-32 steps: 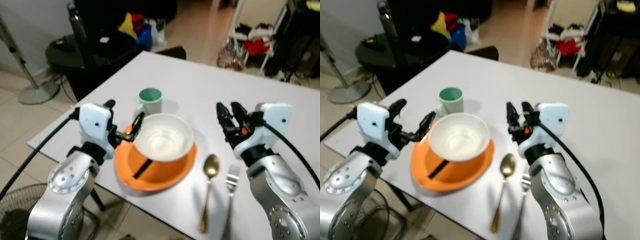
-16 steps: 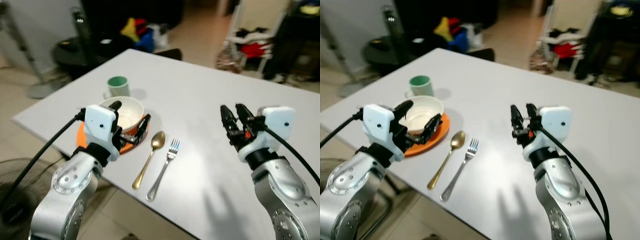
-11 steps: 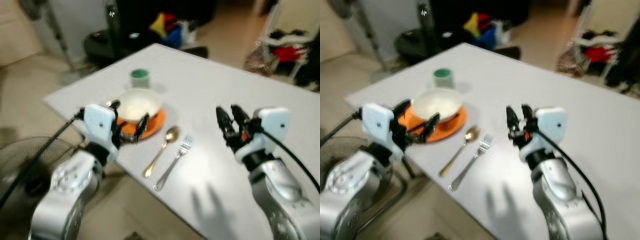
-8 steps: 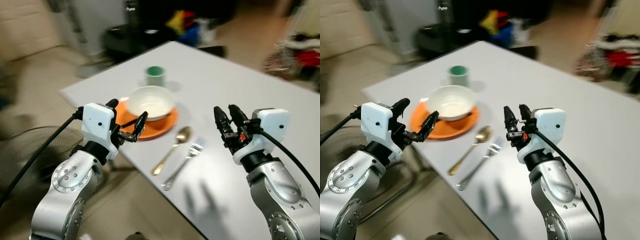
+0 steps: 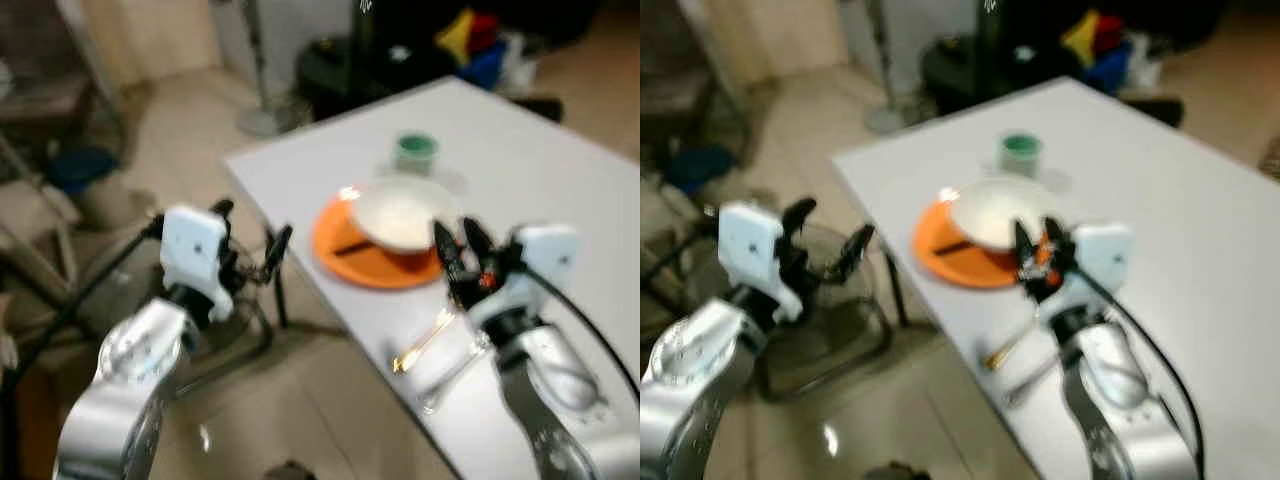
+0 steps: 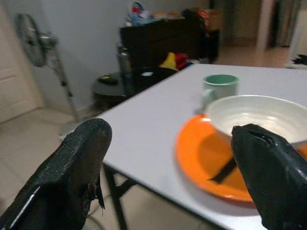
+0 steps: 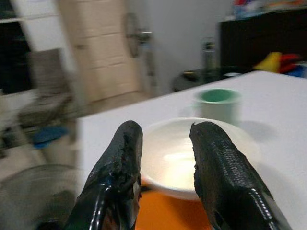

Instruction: Setting the table

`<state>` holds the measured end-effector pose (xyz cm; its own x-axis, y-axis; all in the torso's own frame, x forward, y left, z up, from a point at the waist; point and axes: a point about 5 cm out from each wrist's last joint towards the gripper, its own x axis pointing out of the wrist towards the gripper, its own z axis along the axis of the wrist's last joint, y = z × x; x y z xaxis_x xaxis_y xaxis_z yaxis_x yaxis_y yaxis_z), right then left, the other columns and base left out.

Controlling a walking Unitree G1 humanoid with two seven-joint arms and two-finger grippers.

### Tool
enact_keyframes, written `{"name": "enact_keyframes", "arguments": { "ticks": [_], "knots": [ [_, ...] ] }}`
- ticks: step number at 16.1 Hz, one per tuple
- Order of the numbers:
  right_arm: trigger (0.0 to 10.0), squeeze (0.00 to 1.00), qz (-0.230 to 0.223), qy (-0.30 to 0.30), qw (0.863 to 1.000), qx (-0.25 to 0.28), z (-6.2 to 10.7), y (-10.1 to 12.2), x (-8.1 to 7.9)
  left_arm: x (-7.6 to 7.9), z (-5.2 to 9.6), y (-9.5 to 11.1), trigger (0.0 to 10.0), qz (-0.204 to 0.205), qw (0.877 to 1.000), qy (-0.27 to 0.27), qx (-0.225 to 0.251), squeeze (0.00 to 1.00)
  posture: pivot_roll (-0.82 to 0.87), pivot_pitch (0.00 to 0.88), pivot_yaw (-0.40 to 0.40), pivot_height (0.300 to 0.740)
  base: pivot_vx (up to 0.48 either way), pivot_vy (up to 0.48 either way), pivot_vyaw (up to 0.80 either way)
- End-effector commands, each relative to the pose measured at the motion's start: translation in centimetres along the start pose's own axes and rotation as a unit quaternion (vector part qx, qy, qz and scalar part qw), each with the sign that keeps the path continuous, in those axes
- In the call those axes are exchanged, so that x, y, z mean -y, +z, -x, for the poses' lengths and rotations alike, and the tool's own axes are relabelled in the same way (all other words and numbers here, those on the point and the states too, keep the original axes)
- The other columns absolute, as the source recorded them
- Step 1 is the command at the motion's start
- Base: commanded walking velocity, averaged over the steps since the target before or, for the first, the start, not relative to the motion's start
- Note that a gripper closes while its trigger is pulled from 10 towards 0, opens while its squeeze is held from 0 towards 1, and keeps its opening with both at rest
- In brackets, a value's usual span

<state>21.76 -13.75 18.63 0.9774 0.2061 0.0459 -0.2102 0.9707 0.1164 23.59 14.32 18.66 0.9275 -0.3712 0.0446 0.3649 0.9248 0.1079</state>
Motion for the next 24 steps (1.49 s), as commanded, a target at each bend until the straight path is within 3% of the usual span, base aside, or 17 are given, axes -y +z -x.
{"name": "enact_keyframes", "arguments": {
  "ticks": [1, 11, 15, 24],
  "knots": [
    [10.0, 0.0, 0.002, 0.0, 1.0, 0.009, 0.1, 0.3, 0.1, 0.0, 0.2, 0.3, 10.0, -0.005, 1.0, -0.001, 0.005, 0.0, 0.08, 0.0, 0.064, 0.74, 0.0, 0.345, 0.8],
    [10.0, 0.0, 0.003, 0.007, 1.0, 0.009, 0.1, 0.1, 0.0, 0.0, 0.1, 0.1, 10.0, -0.006, 1.0, 0.001, 0.003, 0.0, 0.08, 0.0, 0.06, 0.74, 0.0, 0.344, 0.78],
    [10.0, 0.0, -0.038, -0.01, 0.999, -0.015, 0.1, -0.8, 0.2, -0.4, 0.2, -0.1, 10.0, -0.014, 1.0, 0.007, -0.004, 0.0, 0.09, 0.0, 0.06, 0.74, 0.0, 0.345, 0.0],
    [10.0, 0.0, -0.045, 0.014, 0.997, -0.054, -0.5, -1.7, -0.4, -0.8, 0.2, 0.3, 10.0, -0.019, 1.0, 0.024, -0.005, 0.0, 0.1, 0.0, 0.049, 0.74, 0.0, 0.345, 0.0]
  ]
}}
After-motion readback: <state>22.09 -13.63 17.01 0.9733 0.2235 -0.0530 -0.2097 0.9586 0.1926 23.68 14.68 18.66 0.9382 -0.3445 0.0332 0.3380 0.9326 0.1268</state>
